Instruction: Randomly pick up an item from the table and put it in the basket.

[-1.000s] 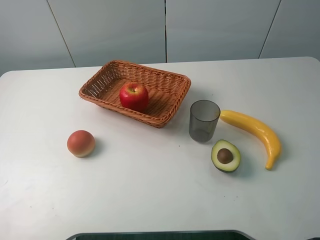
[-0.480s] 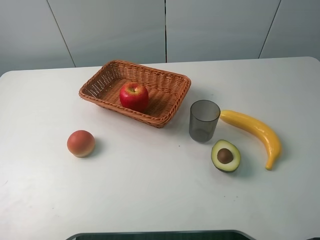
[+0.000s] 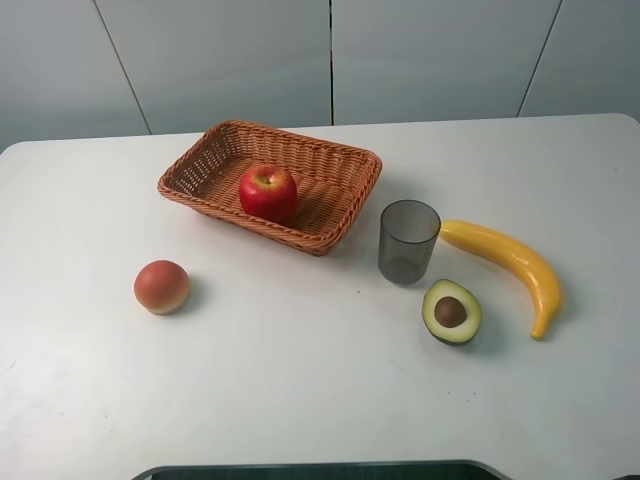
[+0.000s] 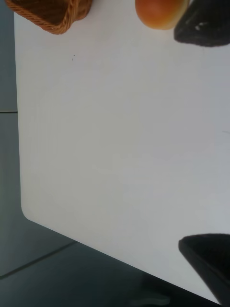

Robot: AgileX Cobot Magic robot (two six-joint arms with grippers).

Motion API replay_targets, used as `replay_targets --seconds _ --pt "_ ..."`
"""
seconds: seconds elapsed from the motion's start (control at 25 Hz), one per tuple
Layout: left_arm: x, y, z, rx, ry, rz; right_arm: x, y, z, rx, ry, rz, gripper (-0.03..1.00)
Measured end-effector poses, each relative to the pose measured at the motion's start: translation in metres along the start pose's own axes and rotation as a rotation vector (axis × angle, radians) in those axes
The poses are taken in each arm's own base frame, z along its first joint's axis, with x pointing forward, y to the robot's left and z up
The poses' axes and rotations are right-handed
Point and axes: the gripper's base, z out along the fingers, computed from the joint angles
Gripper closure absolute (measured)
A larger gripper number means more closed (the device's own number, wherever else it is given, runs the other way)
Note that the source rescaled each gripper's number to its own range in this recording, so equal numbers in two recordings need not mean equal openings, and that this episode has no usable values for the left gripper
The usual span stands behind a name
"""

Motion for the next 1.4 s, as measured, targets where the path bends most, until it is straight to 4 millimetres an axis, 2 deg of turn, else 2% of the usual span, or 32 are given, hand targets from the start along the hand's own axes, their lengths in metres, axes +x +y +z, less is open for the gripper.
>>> replay_targets --seconds 0.6,0.92,1.4 --pt "0.0000 0.0000 0.0000 0.000 0.000 0.000 0.0000 0.0000 0.0000 0.004 0.000 0.002 -0.03" --pt "0.0000 0.0000 0.0000 0.000 0.000 0.000 -0.0002 0.0008 0.0004 0.101 -0.003 0.055 -0.03" --pt "0.0000 0.0000 0.0000 0.000 0.000 0.000 -0.0002 0.0005 0.0003 0.106 -0.003 0.055 -0.03"
